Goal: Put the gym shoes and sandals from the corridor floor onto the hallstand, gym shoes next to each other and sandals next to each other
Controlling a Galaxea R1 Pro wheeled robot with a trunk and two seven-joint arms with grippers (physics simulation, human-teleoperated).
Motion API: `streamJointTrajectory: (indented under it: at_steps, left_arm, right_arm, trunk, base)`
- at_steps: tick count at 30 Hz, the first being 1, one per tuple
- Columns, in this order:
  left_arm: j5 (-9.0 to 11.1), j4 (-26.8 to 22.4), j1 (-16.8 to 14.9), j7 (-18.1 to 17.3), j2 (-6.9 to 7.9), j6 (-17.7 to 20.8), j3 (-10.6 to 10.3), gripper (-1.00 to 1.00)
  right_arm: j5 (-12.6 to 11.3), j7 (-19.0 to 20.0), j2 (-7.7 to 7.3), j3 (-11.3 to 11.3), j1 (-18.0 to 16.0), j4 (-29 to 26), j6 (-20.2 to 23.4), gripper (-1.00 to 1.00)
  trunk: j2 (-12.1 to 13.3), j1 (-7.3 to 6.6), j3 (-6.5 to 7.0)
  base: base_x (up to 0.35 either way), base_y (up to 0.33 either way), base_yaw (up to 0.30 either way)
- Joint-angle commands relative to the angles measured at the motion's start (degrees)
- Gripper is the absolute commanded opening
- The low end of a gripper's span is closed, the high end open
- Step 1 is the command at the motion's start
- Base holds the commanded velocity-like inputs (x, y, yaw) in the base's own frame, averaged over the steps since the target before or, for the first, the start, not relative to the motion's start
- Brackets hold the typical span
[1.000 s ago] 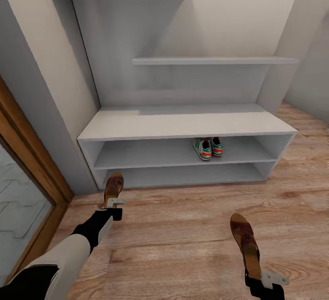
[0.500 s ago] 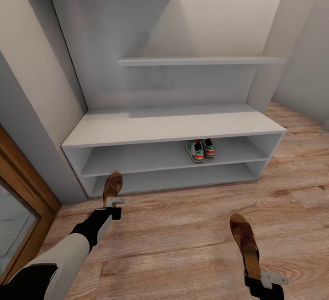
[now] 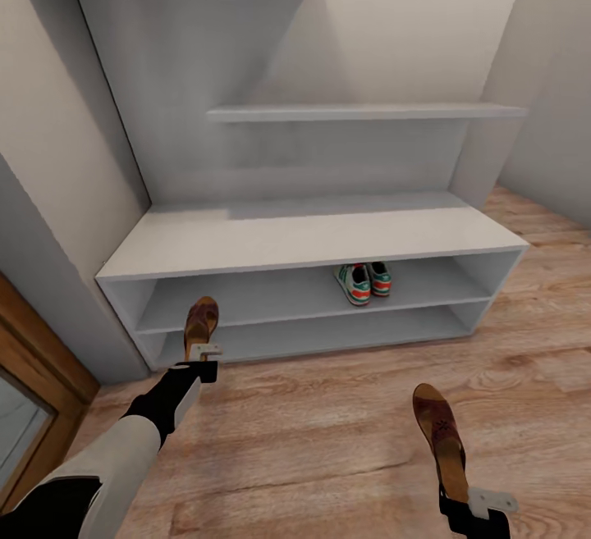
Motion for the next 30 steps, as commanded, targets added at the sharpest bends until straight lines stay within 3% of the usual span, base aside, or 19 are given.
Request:
streamJointTrajectory:
  at_steps: [1, 30]
  left_arm:
    - [-0.33, -0.15, 0.00, 0.03, -0.04, 0.41, 0.16, -1.00]
    - [-0.41, -0.23, 0.00, 0.29, 0.12, 0.32, 0.25, -1.00]
  right_arm:
    - [-0.49, 0.26, 0.01, -0.22, -0.03, 0.03, -0.23, -1.00]
    - [-0.48, 0.31, 0.01, -0.20, -0.03, 0.03, -0.23, -1.00]
  trunk:
    - [-0.02, 0.01, -0.05]
    - [-0.02, 0.01, -0.05]
  base:
    - [0.136, 0.000, 0.000]
    - [0.197, 0.041, 0.000]
